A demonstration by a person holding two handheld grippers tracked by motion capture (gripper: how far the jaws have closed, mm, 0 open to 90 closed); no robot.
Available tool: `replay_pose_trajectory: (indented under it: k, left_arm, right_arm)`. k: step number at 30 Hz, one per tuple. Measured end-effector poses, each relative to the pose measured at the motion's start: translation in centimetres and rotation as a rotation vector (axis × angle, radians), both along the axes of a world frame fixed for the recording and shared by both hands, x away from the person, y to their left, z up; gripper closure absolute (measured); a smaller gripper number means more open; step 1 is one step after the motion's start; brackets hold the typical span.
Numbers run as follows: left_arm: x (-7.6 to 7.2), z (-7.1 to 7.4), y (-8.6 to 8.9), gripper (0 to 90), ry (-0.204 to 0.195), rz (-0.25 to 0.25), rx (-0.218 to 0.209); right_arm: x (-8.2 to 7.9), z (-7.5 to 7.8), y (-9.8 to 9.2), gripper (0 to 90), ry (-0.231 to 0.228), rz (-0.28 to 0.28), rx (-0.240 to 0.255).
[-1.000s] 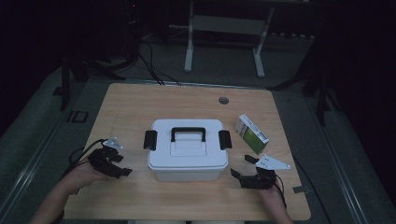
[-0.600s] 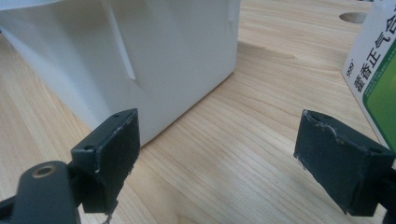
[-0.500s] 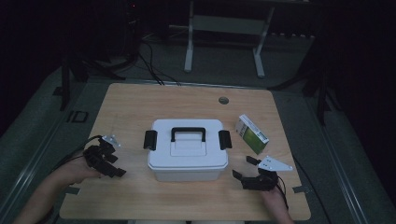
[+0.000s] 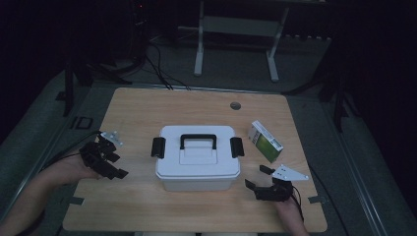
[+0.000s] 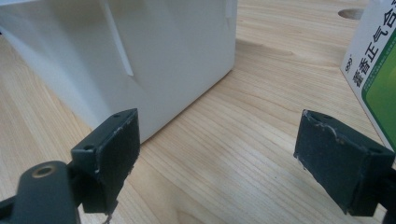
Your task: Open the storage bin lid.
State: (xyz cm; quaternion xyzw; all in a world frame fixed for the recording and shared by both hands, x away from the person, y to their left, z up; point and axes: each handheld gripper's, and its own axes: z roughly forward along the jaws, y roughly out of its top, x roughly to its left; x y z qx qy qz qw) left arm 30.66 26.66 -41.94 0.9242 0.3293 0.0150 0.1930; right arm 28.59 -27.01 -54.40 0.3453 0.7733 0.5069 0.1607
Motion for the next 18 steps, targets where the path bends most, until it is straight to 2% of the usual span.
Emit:
replay_pose_trajectory:
  k: [2, 4, 8, 9, 10, 18]
  left_arm:
    - [0.0, 0.4, -0.1, 28.6, -0.007, -0.005, 0.005]
    - [0.0, 1.7, -0.5, 28.5, -0.016, -0.021, 0.018]
    - [0.3, 3.3, -1.5, 28.5, -0.035, -0.043, 0.023]
    - [0.3, 3.3, -1.5, 28.5, -0.035, -0.043, 0.023]
    - [0.5, 4.0, -2.1, 28.5, -0.044, -0.056, 0.021]
    - [1.2, 5.7, -4.5, 28.5, -0.057, -0.128, 0.04]
  right_arm:
    - [0.0, 0.0, 0.0, 13.9, 0.003, -0.003, 0.004]
    - [0.0, -0.1, -0.1, 13.9, 0.004, -0.005, 0.002]
    - [0.0, -0.1, 0.0, 13.8, 0.003, -0.003, 0.003]
    - [0.0, -0.1, 0.0, 13.8, 0.003, -0.003, 0.003]
    - [-0.1, -0.1, 0.0, 13.8, 0.0, -0.001, 0.0]
    - [-0.1, -0.1, 0.1, 13.8, 0.003, 0.004, 0.005]
